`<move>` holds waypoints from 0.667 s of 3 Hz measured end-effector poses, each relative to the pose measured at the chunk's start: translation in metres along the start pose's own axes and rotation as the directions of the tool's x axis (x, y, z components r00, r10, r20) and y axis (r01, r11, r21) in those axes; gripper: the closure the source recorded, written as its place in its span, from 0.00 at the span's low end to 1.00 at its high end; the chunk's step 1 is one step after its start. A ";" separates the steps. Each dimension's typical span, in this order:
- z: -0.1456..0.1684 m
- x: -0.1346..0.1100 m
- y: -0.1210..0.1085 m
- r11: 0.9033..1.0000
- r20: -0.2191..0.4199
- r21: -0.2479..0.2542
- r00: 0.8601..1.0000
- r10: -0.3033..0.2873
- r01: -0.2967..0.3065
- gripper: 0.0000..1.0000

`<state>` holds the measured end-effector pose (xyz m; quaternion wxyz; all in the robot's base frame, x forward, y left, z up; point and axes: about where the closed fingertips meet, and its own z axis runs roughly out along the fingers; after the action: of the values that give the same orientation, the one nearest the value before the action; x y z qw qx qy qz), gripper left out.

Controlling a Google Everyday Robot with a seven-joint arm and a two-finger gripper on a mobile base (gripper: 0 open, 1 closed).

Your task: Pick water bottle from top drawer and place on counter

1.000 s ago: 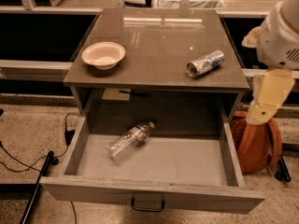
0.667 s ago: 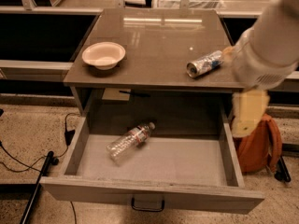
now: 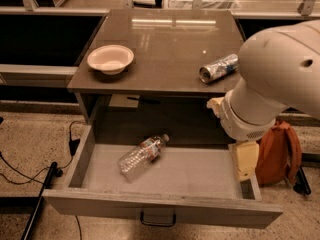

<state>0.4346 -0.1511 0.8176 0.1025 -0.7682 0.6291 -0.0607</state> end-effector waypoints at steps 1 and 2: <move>-0.001 0.001 0.001 1.000 -0.001 -0.002 1.000 0.004 -0.004 0.00; 0.017 -0.021 -0.013 0.996 0.048 0.001 0.994 -0.094 0.094 0.00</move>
Offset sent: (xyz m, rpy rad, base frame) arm 0.0426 0.0912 -0.0530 0.0967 0.0130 0.3933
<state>0.4462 -0.1269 0.8046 0.1139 -0.7981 0.5898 -0.0465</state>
